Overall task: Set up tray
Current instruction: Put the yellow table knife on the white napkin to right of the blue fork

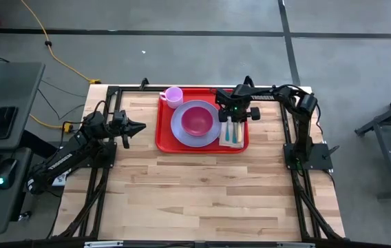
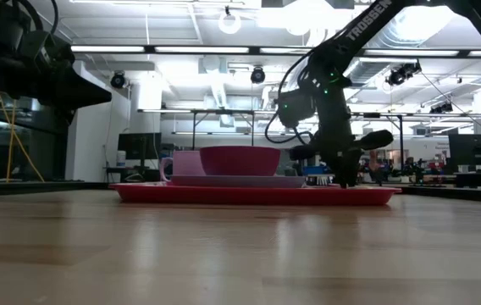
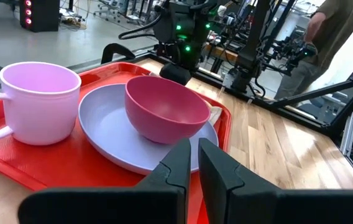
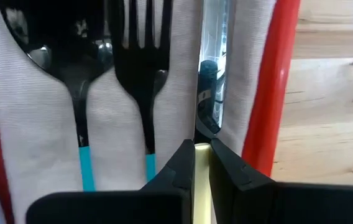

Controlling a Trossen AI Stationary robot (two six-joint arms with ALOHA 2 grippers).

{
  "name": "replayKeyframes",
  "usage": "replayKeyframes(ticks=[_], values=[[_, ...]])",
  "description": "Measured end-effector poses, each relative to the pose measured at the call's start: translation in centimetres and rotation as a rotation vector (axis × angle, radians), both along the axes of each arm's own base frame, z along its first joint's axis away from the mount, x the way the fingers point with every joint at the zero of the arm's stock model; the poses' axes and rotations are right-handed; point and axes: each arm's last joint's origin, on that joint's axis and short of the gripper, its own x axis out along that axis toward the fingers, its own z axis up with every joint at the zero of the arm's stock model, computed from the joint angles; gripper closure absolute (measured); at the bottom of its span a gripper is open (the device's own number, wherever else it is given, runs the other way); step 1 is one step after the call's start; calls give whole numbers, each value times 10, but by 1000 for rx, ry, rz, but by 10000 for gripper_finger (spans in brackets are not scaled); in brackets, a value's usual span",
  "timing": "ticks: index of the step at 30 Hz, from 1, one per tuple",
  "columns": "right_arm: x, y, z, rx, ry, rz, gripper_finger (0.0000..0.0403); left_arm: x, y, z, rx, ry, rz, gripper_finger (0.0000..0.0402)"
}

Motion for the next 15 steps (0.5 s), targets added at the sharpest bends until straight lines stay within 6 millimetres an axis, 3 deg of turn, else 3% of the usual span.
replayKeyframes(ticks=[10,15], values=[[3,1,-2,-23,-6,10,391,0,0,0,-3,-1,0,339],[-1,5,-15,-12,-44,1,391,0,0,0,-7,-2,0,339]])
